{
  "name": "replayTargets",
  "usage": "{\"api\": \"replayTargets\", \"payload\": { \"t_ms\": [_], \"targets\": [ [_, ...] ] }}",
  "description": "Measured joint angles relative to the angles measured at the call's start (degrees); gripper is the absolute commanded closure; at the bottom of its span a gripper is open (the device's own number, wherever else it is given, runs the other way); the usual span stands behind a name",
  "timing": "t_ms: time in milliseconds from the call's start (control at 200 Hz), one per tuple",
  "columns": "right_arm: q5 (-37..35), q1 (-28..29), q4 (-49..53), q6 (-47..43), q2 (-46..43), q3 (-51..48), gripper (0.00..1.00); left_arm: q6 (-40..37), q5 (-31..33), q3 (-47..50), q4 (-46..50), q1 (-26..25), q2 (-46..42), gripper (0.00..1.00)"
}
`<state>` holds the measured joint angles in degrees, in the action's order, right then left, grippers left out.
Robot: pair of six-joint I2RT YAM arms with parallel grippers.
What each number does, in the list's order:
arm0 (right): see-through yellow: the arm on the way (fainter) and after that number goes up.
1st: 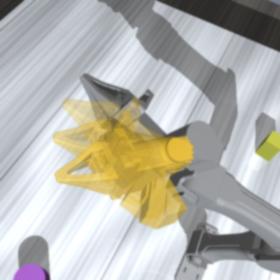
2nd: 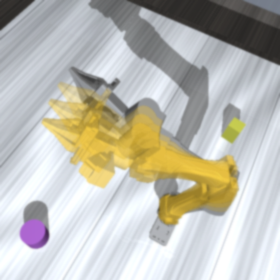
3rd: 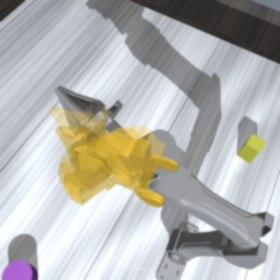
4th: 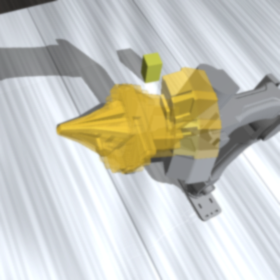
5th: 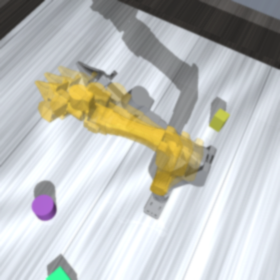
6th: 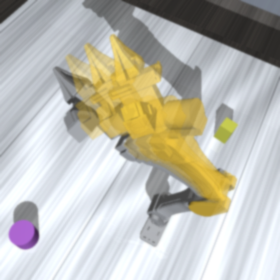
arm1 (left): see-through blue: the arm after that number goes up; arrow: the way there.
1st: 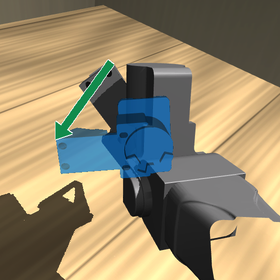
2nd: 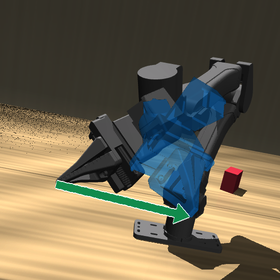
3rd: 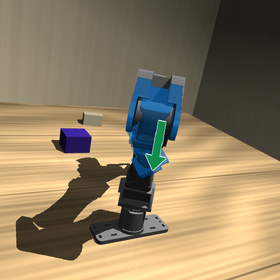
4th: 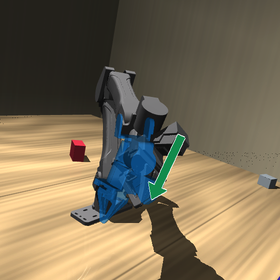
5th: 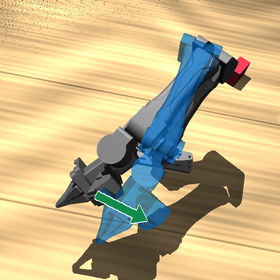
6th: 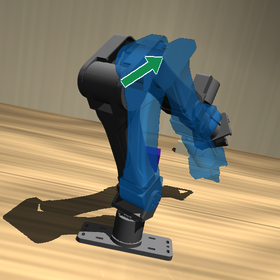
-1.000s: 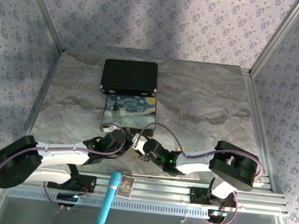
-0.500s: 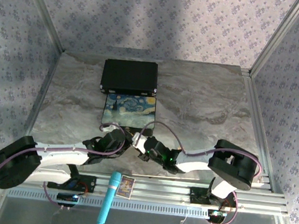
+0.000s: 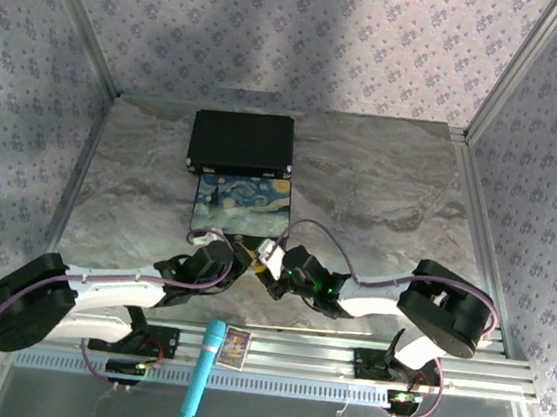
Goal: Unlock the padlock with the key
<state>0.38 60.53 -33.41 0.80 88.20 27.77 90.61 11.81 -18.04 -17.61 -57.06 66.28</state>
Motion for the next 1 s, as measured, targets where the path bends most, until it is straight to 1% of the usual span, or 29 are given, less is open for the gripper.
{"api": "replayTargets", "payload": {
  "t_ms": [105,230,355,415,505,615,755,905,1000],
  "targets": [
    [3.48,-1.97,-2.19,2.25,-1.88,-2.03,0.92,0.04,-0.48,0.0,-0.66,-0.31,-0.79,1.0],
    [6.88,-3.67,-2.43,4.15,-3.19,-2.23,0.92,0.09,-0.46,0.0,-1.29,-0.31,-1.88,1.0],
    [10.73,-5.44,-2.38,7.02,-3.3,-2.23,0.9,0.13,-0.48,0.0,-1.44,-0.33,-2.08,1.0],
    [11.47,-5.99,-2.4,8.44,-3.3,-2.23,0.84,0.15,-0.48,0.0,-1.68,-0.33,-2.08,1.0],
    [11.15,-6.32,-2.47,10.05,-3.45,-2.58,0.78,0.17,-0.48,0.0,-1.68,-0.33,-2.12,1.0],
    [10.97,-7.04,-2.6,12.96,-3.61,-3.15,0.67,0.15,-0.44,0.0,-1.64,-0.31,-2.12,1.0],
    [11.52,-8.41,-3.37,16.94,-3.65,-3.85,0.6,0.26,-0.22,0.0,-1.9,-0.31,-2.14,1.0],
    [11.65,-8.92,-3.72,19.39,-3.91,-4.9,0.46,0.59,0.0,0.46,-1.84,-0.31,-2.43,1.0],
    [9.4,-9.86,-3.63,20.37,-3.93,-5.38,0.41,0.52,-0.07,1.25,-0.15,-0.33,-2.67,1.0]
  ]
}}
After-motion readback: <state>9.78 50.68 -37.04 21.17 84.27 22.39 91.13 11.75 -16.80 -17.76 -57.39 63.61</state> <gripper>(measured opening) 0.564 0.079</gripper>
